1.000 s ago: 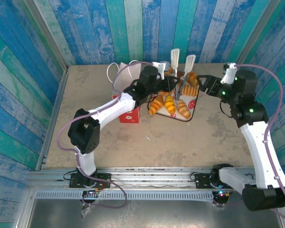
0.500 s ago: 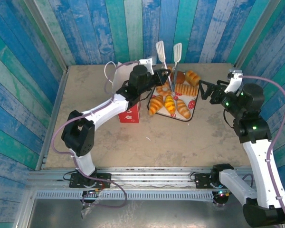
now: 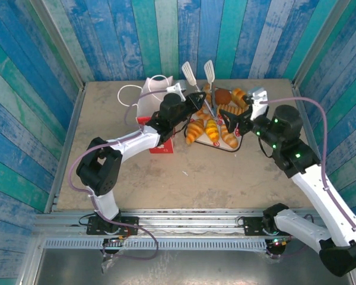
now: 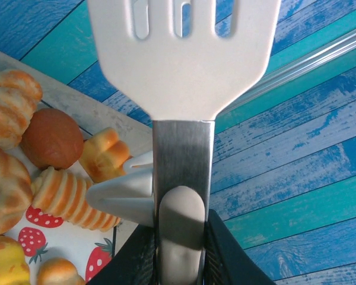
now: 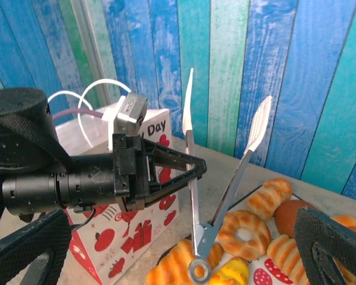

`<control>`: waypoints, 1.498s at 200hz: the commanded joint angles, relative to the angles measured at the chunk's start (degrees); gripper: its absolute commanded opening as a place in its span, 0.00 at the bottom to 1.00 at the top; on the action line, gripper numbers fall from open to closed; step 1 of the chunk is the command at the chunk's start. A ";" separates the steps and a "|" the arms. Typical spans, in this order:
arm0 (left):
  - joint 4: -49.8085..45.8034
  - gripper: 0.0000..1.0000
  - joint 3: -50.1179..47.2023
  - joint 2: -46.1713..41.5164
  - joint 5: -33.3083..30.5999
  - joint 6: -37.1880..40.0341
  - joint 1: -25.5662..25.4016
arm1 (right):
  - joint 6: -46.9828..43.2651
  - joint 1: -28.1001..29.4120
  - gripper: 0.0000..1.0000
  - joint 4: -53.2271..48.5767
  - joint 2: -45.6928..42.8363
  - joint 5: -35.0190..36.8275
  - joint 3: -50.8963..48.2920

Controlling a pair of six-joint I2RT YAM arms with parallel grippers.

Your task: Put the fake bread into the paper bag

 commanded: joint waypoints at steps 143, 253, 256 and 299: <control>13.23 0.00 -1.67 -4.78 -4.02 -2.27 -2.18 | 0.44 2.85 1.00 5.90 -0.35 3.27 -9.22; 14.99 0.00 -3.60 -7.65 -2.96 -3.79 -4.94 | -0.82 -4.31 1.00 5.81 5.94 1.45 -5.84; 15.01 0.00 -3.60 -7.76 -2.92 -3.79 -4.91 | -0.76 -4.31 1.00 5.83 6.25 1.23 -5.66; 14.57 0.00 -3.28 -8.42 -2.39 -3.57 -5.53 | 0.56 -4.31 1.00 7.27 10.20 -2.85 -3.89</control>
